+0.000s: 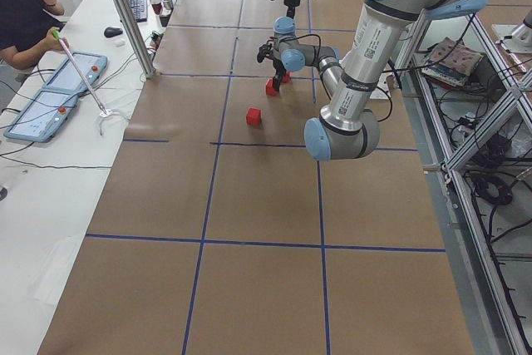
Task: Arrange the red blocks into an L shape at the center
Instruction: 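Grasp the red cube nearest the center with the left gripper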
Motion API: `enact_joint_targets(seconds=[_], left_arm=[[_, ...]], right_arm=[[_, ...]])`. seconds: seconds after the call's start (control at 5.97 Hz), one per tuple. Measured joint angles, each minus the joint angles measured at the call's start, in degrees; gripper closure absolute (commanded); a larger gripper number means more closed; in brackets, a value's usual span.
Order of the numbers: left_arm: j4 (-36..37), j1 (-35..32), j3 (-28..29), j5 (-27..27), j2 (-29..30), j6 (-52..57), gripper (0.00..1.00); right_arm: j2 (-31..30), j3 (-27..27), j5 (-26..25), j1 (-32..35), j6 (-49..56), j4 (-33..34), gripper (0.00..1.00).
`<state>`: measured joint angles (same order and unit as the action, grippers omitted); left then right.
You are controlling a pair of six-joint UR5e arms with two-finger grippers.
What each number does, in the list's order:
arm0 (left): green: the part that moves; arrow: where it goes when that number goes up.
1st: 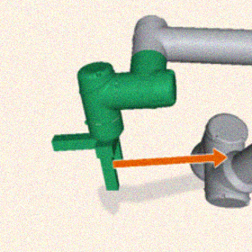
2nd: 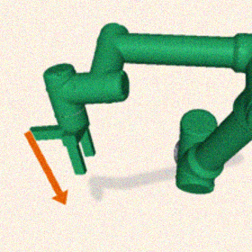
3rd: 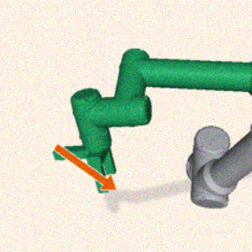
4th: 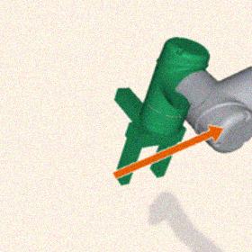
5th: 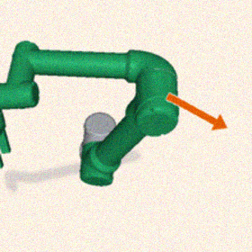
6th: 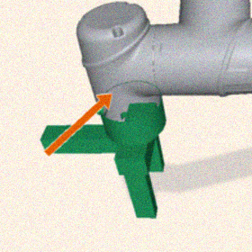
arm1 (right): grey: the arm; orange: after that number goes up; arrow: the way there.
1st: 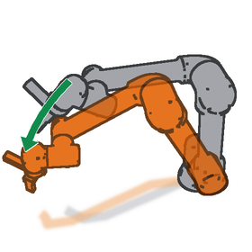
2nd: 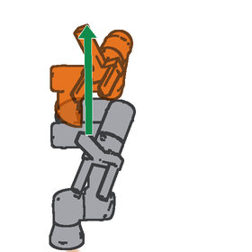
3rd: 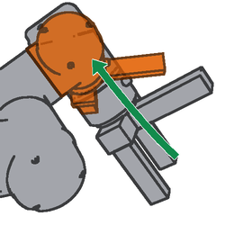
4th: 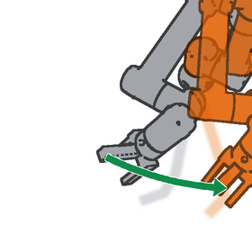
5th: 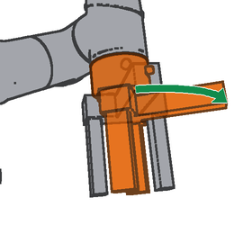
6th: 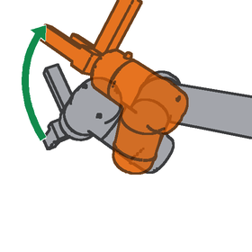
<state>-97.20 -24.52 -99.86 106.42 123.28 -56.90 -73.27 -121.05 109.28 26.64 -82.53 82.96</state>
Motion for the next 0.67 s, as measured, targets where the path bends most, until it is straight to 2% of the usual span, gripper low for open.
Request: enact_joint_targets(seconds=[0.5, 0.67], left_arm=[[-0.13, 0.25, 2.08, -2.37, 1.43, -0.36, 0.02], [-0.13, 0.26, 2.88, -2.74, 1.8, -0.28, 0.07]], right_arm=[[-0.14, 0.09, -0.1, -0.22, 0.0, 0.0, 0.0], [-0.13, 0.1, -0.11, -0.25, 0.0, 0.0, 0.0]])
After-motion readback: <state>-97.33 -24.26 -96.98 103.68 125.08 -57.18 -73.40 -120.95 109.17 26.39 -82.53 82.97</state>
